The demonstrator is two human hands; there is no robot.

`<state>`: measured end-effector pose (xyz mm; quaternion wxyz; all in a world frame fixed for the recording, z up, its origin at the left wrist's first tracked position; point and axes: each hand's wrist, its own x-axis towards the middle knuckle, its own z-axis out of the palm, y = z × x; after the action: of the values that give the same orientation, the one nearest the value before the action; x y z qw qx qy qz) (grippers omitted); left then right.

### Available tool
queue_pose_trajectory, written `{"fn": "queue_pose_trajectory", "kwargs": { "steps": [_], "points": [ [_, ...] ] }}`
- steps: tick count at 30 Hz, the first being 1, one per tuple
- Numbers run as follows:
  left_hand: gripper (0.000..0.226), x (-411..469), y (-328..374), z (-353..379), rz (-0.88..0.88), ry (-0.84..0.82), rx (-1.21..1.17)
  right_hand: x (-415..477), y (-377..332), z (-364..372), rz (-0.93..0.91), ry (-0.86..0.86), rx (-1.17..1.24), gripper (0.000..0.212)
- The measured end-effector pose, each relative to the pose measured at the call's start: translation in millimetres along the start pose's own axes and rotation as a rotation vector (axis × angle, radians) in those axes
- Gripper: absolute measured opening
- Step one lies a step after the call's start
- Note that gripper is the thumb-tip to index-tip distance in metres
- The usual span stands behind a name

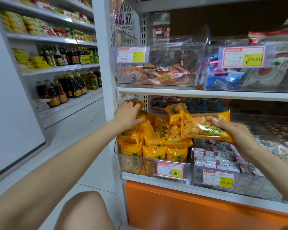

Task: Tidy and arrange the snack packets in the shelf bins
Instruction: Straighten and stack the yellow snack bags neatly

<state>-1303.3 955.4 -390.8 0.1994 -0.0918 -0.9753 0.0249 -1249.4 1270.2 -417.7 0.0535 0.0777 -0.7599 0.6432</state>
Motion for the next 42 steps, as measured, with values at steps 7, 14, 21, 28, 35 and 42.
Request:
{"fn": "queue_pose_trajectory", "kwargs": {
  "steps": [7,14,21,28,35,42],
  "points": [
    [0.067,-47,52,-41,0.072,-0.254,-1.088,-4,-13,2,-0.092,-0.153,0.06,0.087],
    [0.032,-69,74,-26,0.039,-0.3,-1.211,-10,-27,21,-0.193,-0.203,-0.056,0.049],
    [0.021,-82,48,-19,-0.038,-0.222,-1.25,-8,-32,42,-0.322,-0.212,-0.135,0.046],
    [0.028,-89,3,-12,-0.321,-0.044,-1.313,31,-34,47,-0.438,-0.2,-0.547,0.039],
    [0.042,-88,7,-2,-0.357,-0.048,-1.349,39,-38,73,-0.402,-0.166,-0.458,0.026],
    [0.054,-83,-2,6,-0.515,-0.001,-1.371,66,-16,63,-0.194,0.101,-0.812,0.055]
  ]
}}
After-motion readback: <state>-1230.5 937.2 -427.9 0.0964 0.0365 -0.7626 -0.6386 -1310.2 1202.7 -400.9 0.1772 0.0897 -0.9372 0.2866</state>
